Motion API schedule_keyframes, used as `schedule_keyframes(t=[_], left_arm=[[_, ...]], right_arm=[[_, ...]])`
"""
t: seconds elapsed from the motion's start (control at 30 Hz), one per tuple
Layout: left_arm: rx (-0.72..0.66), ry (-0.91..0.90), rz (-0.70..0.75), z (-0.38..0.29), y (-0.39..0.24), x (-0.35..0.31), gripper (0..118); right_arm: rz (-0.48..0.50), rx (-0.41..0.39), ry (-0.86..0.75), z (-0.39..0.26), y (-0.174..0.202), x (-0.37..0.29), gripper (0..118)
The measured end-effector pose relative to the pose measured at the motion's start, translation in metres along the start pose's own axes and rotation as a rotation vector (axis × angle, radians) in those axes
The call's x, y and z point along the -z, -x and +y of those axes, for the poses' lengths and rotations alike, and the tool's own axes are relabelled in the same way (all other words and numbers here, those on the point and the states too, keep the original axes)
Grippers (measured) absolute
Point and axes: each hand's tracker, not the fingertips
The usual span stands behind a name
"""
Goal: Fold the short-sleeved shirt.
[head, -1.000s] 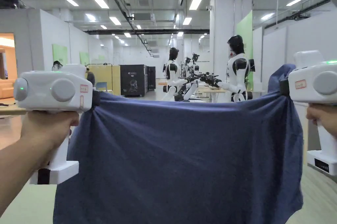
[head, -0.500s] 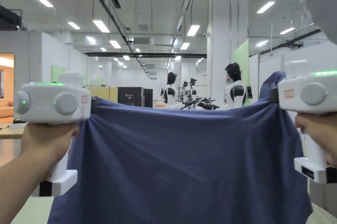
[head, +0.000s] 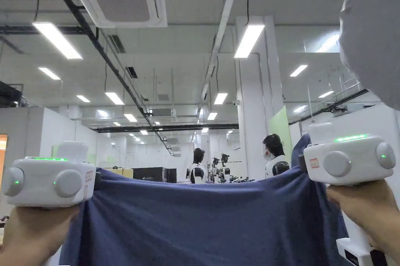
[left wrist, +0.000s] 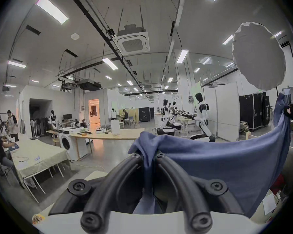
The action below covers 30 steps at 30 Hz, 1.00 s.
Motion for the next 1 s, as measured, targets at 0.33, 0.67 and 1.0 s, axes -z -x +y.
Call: schedule_keyframes(t=[0.33,0.67,1.0], left_arm=[[0.059,-0.011,0.056,0.014,0.006,0.054,7],[0.058,0.015,0.051,-0.037,0.003,0.094,7],[0.086,0.115,0.015,-0.096,-0.003,0.117,7]], right_arm=[[0.006,-0.03,-0.041,0.028,0.029,0.048,4],[0.024,-0.058,-0.009,-0.006,0.049,0.087,4],[0.027,-0.062,0.088,-0.071,0.051,0.109,4]])
